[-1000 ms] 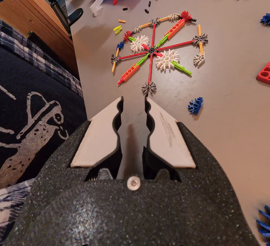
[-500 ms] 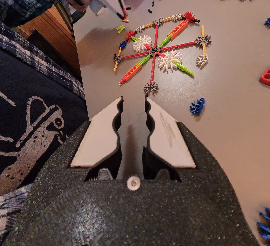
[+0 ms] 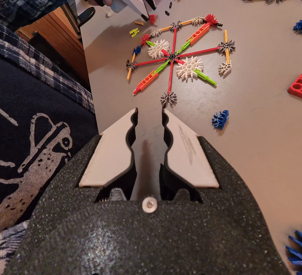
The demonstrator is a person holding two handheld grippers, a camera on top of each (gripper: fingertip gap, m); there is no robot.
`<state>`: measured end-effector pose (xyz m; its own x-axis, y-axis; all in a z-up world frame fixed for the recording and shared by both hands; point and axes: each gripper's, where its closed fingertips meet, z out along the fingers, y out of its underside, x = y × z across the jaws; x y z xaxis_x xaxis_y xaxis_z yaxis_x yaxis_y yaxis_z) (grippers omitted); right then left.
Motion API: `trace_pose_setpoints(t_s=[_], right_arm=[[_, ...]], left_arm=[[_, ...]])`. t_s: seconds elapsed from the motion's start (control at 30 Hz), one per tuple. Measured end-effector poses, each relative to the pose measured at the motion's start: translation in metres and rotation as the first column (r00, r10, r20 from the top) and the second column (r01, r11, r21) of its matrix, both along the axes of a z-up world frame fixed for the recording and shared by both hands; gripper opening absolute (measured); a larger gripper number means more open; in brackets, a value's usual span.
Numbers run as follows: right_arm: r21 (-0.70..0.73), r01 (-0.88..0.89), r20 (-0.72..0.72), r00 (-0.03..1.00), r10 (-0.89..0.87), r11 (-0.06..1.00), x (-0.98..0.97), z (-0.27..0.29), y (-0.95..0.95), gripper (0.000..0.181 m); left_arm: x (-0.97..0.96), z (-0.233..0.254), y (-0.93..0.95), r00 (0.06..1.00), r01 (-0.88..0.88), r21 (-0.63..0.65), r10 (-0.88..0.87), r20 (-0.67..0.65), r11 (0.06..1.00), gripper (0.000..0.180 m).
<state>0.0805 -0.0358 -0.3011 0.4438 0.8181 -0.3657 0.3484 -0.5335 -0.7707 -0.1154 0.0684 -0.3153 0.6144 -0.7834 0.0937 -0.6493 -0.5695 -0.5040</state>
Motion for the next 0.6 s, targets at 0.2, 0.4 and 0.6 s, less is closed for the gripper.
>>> trace_pose_setpoints(t_s=[0.2,0.4,0.6], right_arm=[[-0.017,-0.008,0.004,1.000,0.008,1.000,-0.001,-0.001,0.000,0.028],[-0.024,-0.012,0.013,1.000,0.013,1.000,-0.002,-0.003,0.000,0.028],[-0.020,-0.003,0.019,1.000,0.003,1.000,-0.002,-0.003,0.001,0.027]], left_arm=[[-0.004,0.004,-0.005,1.000,-0.005,0.082,0.006,-0.015,0.997,0.015],[-0.004,0.002,0.000,0.997,0.061,0.155,-0.051,-0.064,0.986,0.017],[-0.001,-0.012,0.002,0.985,0.137,0.138,-0.120,-0.119,0.981,0.014]])
